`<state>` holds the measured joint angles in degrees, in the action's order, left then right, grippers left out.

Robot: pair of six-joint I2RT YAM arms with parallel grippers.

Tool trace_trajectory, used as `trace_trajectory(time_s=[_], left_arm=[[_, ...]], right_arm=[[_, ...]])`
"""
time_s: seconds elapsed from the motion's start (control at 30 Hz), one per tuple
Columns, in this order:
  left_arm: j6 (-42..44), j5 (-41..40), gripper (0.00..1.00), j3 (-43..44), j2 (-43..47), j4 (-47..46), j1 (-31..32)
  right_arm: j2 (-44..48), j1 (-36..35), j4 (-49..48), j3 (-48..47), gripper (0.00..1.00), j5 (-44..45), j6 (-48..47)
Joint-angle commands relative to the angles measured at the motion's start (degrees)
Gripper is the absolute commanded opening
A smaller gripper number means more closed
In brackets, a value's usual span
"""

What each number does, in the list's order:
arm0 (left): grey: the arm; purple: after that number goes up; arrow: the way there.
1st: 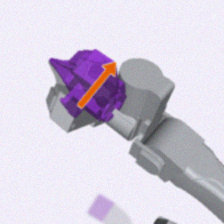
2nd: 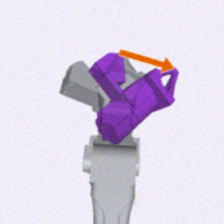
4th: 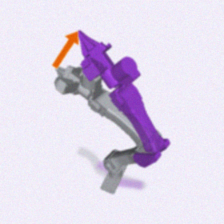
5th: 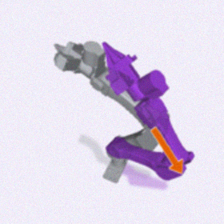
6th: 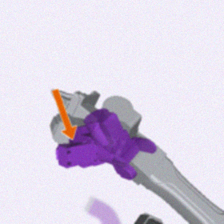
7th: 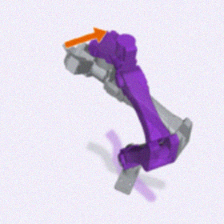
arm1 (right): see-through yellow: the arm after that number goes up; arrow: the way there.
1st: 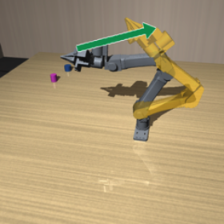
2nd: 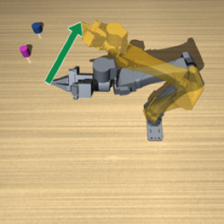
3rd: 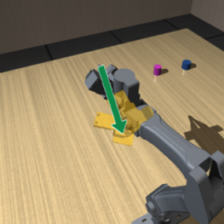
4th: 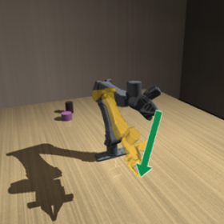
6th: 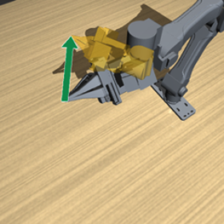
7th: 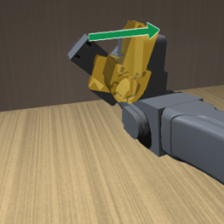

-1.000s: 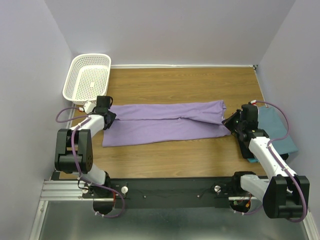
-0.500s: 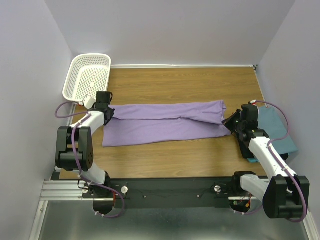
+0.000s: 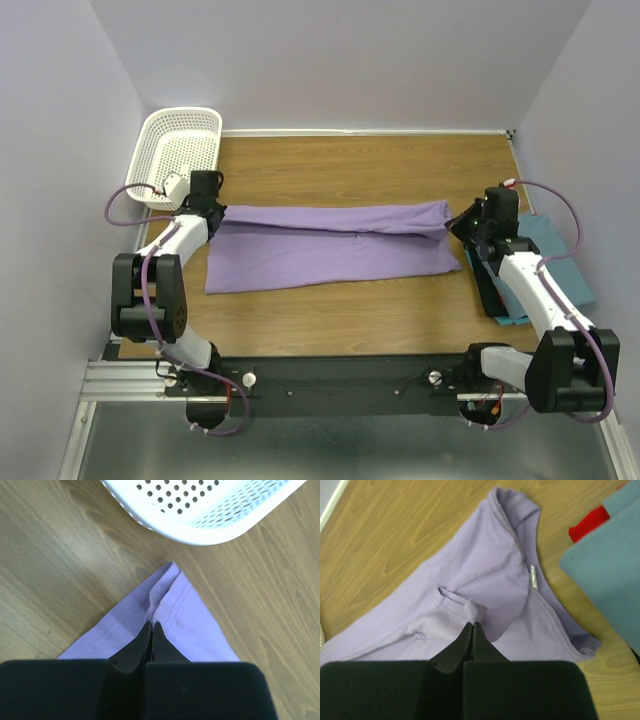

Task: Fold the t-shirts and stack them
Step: Fold the tshirt

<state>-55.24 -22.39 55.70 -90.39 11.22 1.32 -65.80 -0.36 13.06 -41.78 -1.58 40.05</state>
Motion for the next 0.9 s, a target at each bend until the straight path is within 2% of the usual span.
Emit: trace_trajectory(time_s=[0.0,0.27,0.77,0.8,0.87], left_arm=[[2.9,-2.0,0.00,-2.2,2.2,-2.3,-0.2],[2.9,-1.9,0.00,-6.7,5.9,-2.9,-0.3],[1.1,1.4,0.00,-16.3,9.7,-7.4,-0.4],[1.0,1.6,0.01,-16.6,9.8,-7.5,-0.4],[0.8,1.8,0.15,-16.9,10.1,-7.6,-0.6]], right_arm=[[-2.8,0.1,0.1,-4.7,0.00,0.8,-0.1],[-4.2,1.9,0.4,-8.1,0.00,1.2,-0.8],[0.4,1.9,0.3,3.3,0.00,-3.3,-0.3],[0.3,1.9,0.3,3.6,0.00,-3.7,-0.4],[0.5,1.9,0.2,4.2,0.01,-4.7,-0.6]])
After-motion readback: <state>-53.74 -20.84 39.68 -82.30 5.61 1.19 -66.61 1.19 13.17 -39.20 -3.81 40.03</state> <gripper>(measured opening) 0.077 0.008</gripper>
